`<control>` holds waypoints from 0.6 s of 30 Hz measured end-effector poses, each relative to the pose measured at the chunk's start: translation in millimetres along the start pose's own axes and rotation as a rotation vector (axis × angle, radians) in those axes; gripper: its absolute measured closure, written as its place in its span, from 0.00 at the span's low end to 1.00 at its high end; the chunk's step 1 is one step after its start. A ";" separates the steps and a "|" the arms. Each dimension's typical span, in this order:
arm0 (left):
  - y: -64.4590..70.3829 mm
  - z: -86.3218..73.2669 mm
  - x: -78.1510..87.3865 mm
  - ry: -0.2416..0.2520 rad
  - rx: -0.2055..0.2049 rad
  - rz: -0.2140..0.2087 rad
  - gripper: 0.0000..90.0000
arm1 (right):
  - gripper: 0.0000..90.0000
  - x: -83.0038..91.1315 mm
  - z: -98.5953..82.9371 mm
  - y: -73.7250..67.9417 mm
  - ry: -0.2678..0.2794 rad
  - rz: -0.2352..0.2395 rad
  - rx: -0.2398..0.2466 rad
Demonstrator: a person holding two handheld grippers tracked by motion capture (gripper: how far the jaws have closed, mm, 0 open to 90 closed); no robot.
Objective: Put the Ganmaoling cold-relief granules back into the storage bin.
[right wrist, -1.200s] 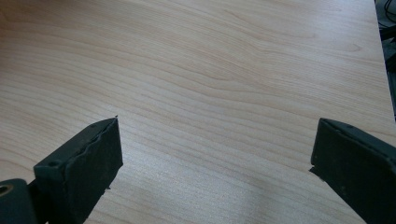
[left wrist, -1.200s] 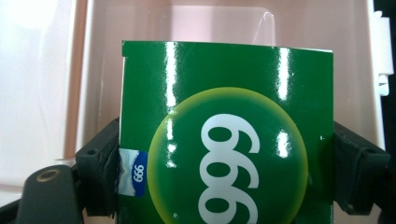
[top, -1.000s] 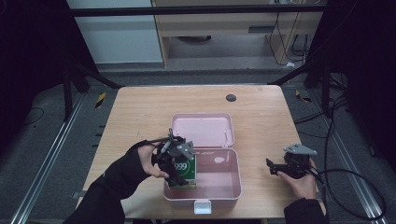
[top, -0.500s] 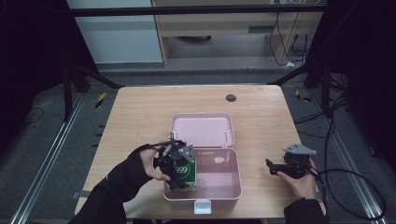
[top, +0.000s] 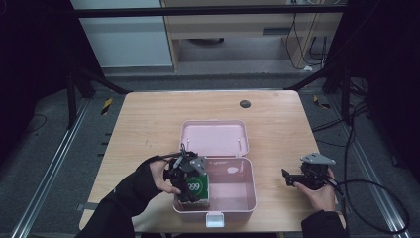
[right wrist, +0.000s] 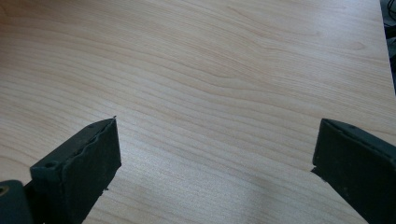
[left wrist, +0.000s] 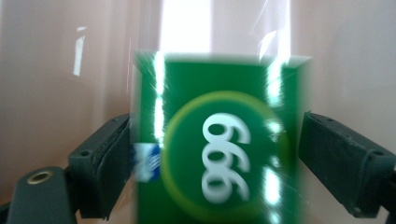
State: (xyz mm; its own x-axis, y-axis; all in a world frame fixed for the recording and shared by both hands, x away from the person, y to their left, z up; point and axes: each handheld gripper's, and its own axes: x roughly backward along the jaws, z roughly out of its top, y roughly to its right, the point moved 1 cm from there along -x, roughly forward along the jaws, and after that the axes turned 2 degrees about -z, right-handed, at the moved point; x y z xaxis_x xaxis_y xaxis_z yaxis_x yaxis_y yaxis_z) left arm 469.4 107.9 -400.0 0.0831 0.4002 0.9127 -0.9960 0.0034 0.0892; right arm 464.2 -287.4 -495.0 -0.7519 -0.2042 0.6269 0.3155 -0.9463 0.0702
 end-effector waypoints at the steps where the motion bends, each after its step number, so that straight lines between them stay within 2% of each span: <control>1: 0.9 0.1 3.2 0.019 0.003 0.007 0.13 | 0.01 0.2 0.0 -0.1 -0.001 0.003 -0.002; 7: 6.1 -1.2 26.5 0.102 -0.010 0.056 0.15 | 0.01 0.3 0.1 0.2 -0.002 -0.001 -0.002; 8: 7.8 -2.2 33.4 0.130 -0.008 0.072 0.17 | 0.01 0.4 0.1 0.3 -0.002 -0.001 -0.003; 9: 7.8 -2.2 33.4 0.130 -0.008 0.072 0.18 | 0.01 0.4 0.1 0.3 -0.002 -0.001 -0.003; 13: 9.2 -6.8 48.9 0.189 0.008 0.103 0.22 | 0.02 0.6 0.1 1.2 0.001 -0.005 0.000; 18: 9.4 -18.7 63.2 0.248 0.052 0.146 0.30 | 0.02 1.4 0.1 1.7 0.004 -0.008 -0.004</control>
State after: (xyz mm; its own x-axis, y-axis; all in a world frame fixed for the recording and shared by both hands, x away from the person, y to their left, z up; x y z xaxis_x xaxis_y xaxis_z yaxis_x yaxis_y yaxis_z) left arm 464.6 150.3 -348.9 -0.0783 0.6050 0.7923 -0.9933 -0.1155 -0.0099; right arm 463.7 -289.2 -493.9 -0.7568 -0.1975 0.6231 0.3069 -0.9490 0.0720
